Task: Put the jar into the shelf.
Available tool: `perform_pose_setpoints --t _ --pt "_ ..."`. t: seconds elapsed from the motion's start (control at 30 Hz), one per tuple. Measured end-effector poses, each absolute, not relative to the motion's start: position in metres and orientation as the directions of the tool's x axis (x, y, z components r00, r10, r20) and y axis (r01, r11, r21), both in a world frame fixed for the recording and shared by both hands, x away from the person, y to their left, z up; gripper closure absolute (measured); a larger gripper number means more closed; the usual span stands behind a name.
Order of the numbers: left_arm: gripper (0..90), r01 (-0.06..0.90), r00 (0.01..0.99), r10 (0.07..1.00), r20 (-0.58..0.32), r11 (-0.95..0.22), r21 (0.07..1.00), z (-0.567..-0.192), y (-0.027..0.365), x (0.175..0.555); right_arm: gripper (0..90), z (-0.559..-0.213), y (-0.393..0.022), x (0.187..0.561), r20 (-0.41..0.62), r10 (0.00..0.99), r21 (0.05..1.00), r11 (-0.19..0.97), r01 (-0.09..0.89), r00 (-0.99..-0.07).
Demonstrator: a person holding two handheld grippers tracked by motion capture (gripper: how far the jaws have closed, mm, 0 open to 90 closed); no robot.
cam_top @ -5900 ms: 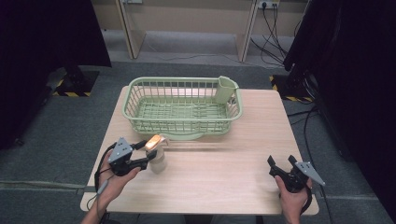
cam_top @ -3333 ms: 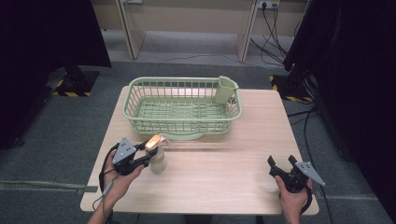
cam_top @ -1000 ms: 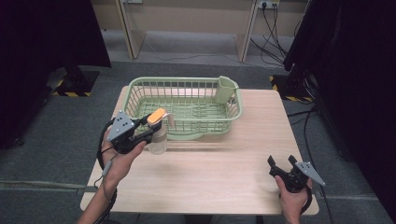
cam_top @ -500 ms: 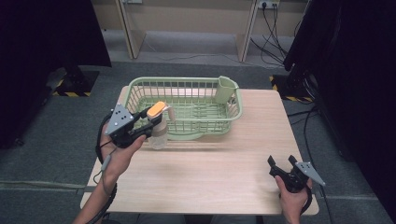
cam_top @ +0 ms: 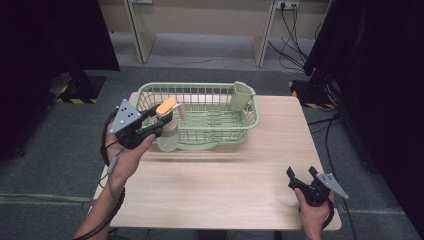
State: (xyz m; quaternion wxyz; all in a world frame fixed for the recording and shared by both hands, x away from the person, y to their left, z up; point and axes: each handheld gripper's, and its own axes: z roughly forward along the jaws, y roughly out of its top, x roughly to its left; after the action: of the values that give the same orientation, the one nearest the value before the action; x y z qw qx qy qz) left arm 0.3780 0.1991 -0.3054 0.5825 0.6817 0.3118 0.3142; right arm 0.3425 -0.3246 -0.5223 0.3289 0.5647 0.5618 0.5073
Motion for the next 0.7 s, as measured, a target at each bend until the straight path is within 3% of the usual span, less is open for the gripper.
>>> perform_pose_setpoints --t 0.7 --pt "57.7 0.039 0.566 0.820 0.079 -0.122 0.992 -0.277 0.192 0.405 7.6 -0.522 -0.325 0.343 0.208 0.967 0.940 -0.157 0.303 -0.146"
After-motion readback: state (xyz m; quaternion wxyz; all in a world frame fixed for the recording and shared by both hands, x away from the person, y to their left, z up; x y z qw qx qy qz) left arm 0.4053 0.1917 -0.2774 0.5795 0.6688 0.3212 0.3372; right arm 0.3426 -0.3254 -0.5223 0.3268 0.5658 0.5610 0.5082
